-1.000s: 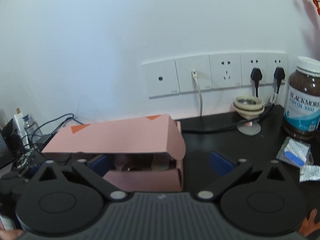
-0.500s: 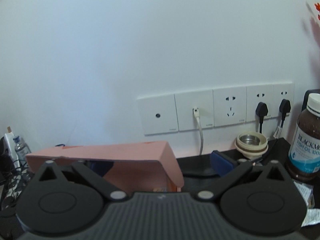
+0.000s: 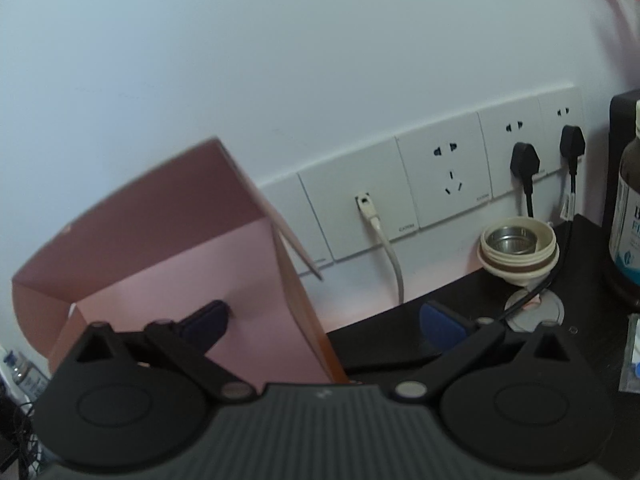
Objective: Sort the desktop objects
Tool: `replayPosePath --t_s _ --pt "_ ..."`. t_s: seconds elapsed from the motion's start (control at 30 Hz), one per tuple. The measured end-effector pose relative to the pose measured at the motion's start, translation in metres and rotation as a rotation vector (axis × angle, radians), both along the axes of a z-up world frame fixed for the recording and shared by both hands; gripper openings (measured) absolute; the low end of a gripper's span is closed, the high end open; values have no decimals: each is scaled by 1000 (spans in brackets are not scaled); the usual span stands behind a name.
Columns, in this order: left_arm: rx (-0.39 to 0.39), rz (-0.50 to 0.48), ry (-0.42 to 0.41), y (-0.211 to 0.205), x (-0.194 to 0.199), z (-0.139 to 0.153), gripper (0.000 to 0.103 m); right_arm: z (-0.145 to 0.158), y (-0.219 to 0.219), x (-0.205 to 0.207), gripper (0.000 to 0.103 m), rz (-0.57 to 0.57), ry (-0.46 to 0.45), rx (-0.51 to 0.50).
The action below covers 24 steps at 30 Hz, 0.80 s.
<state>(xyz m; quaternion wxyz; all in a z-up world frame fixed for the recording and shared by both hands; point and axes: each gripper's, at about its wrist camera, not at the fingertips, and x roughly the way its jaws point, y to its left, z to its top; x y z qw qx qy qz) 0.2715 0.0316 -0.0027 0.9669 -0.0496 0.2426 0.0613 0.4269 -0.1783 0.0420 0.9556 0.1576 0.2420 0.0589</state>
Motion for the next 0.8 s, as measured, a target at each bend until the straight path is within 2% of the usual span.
replayPosePath --t_s 0.23,0.53,0.8 --pt "-8 1 -3 1 0 0 103 -20 1 16 102 -61 83 20" --pt "-11 4 -3 1 0 -1 103 -32 2 20 102 -84 151 -13" --pt "-2 -1 0 -2 -2 1 103 -31 8 16 102 -44 154 -75"
